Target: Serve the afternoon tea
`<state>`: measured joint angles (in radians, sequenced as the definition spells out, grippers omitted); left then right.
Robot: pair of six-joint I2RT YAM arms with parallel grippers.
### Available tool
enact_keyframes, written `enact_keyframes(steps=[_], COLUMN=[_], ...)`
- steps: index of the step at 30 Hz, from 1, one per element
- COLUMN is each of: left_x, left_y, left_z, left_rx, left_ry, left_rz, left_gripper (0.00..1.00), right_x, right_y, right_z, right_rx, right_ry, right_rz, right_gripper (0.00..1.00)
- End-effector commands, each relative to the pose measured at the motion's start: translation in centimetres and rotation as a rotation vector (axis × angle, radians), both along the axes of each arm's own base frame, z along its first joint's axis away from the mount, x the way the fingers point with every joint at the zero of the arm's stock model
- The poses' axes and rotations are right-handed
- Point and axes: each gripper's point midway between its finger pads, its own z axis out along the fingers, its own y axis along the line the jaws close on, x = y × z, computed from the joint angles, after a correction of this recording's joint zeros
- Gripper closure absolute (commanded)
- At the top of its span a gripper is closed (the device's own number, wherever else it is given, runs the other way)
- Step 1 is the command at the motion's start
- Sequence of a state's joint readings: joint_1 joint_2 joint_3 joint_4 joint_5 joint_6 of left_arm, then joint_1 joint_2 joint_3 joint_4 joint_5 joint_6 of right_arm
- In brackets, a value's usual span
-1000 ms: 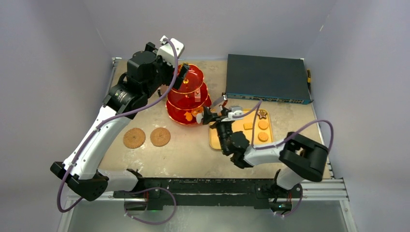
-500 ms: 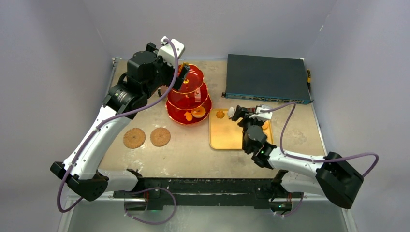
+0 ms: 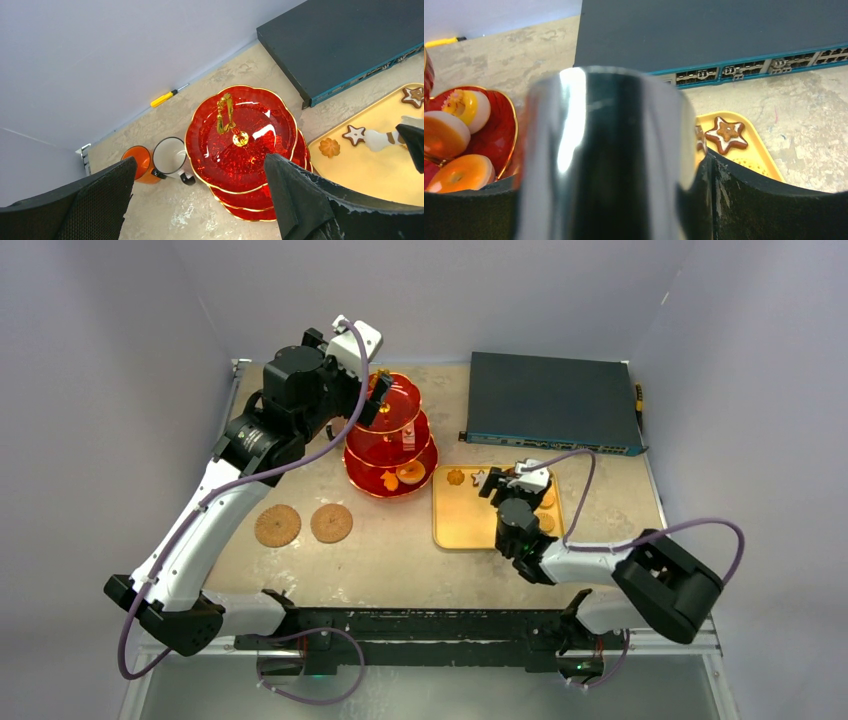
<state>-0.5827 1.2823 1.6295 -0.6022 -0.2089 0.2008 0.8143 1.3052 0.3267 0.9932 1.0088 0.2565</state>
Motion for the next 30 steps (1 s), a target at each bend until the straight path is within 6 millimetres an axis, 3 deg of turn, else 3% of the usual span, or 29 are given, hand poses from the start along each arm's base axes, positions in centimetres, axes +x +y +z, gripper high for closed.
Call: enact_keyframes(steps=[1, 12, 30], left_x=[-0.5, -0.5, -0.7], left_y=[0.3, 0.5, 0.8], left_z=[2.2, 2.2, 2.2], left_rx=[-0.043, -0.035, -0.028], left_ry=[-0.048, -0.054, -0.061], left_rz=[0.0, 0.0, 0.004], left_gripper=[0.01, 0.01, 0.01], right_x=[2.0, 4.9, 5.4], right_y=[1.4, 4.0, 5.2], right_z=[3.3, 3.1, -0.3], right_rx=[0.05, -0.028, -0.044], right_ry=[-0.112, -0.111, -0.006], right_rz=[0.025, 0.096, 0.139], right_gripper=[0.22, 0.26, 0.33])
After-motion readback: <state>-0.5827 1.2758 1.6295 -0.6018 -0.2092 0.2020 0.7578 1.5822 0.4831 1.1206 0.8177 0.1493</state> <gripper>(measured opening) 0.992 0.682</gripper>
